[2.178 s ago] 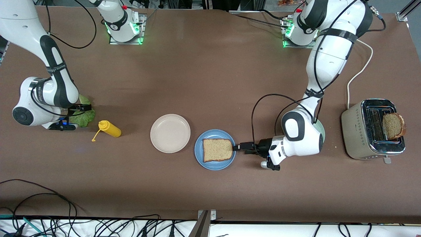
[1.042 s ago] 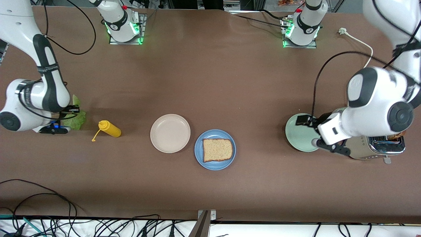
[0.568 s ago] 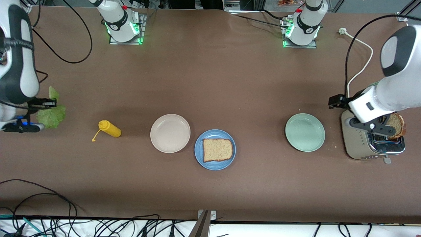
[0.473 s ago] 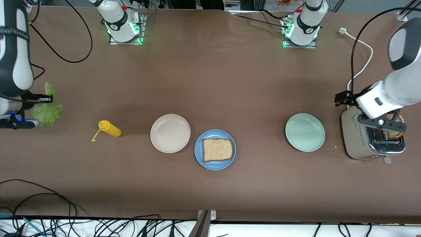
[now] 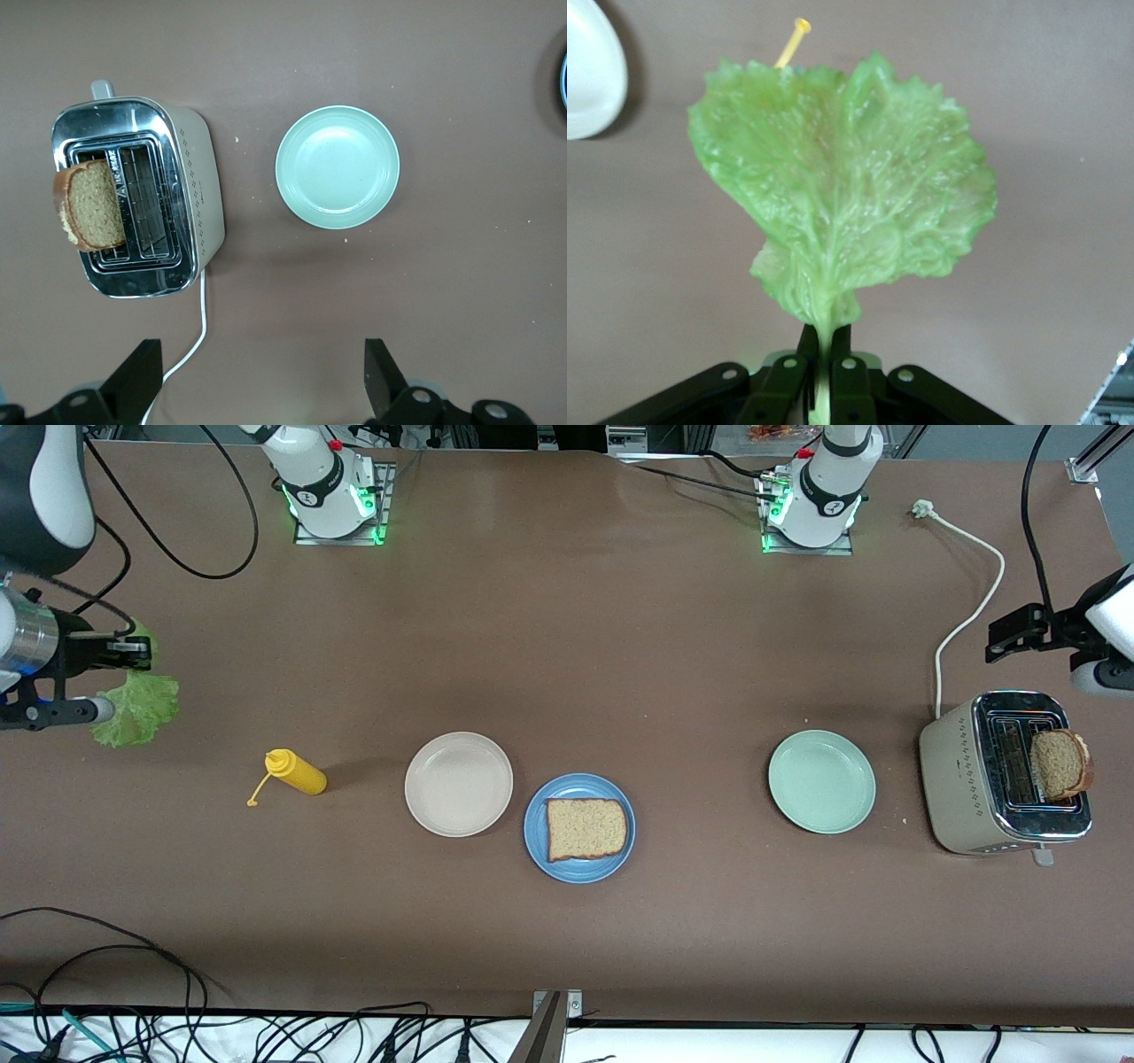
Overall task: Make sandwich in blue plate with both arms
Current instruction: 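Carry the green lettuce leaf with the right gripper over the bread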
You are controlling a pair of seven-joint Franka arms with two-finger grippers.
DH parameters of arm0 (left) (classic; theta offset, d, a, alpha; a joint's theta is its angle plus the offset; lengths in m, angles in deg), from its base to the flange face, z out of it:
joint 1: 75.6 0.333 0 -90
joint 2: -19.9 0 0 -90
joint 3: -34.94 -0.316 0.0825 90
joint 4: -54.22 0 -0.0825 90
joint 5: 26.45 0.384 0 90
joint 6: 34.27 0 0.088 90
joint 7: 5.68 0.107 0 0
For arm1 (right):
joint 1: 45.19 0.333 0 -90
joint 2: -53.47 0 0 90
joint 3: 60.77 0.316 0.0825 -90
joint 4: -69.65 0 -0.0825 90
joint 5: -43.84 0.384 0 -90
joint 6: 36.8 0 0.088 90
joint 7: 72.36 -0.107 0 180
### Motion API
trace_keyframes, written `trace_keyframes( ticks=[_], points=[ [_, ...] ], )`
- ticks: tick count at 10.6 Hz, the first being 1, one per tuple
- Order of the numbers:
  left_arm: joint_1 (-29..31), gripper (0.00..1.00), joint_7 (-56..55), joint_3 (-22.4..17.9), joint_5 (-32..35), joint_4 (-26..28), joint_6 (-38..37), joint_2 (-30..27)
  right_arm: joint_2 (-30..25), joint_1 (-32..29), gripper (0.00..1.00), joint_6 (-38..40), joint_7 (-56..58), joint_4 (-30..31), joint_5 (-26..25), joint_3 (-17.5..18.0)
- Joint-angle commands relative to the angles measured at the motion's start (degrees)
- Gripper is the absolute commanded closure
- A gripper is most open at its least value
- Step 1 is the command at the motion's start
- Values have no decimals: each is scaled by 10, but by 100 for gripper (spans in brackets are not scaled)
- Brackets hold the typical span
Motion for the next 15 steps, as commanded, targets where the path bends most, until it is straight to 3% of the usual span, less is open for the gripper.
trace_keyframes(
  ticks=[1,2,3,4,5,7,10,12,15],
  points=[
    [16,0,6,7,6,49,8,-41,-10,-3,100,-76,-90,2,22,88],
    [16,0,4,8,6,97,28,-77,-8,-4,100,-124,-125,2,22,132],
    [17,0,2,8,6,181,87,-134,-3,-2,100,-153,-166,-17,18,176],
    [17,0,-3,8,6,229,119,-167,27,3,100,-160,-206,-46,19,210],
    [17,0,-5,8,6,229,114,-168,53,23,100,-181,-242,-65,16,223],
    [17,0,-5,8,6,222,112,-165,103,97,100,-244,-308,-71,15,223],
    [17,0,-5,7,6,212,106,-158,159,163,100,-326,-343,-71,-33,222],
    [28,0,-4,0,-7,201,106,-153,204,195,100,-440,-339,-71,-38,221],
    [44,0,-4,-1,-24,197,106,-154,273,235,100,-585,-353,-70,-105,218]
  ],
)
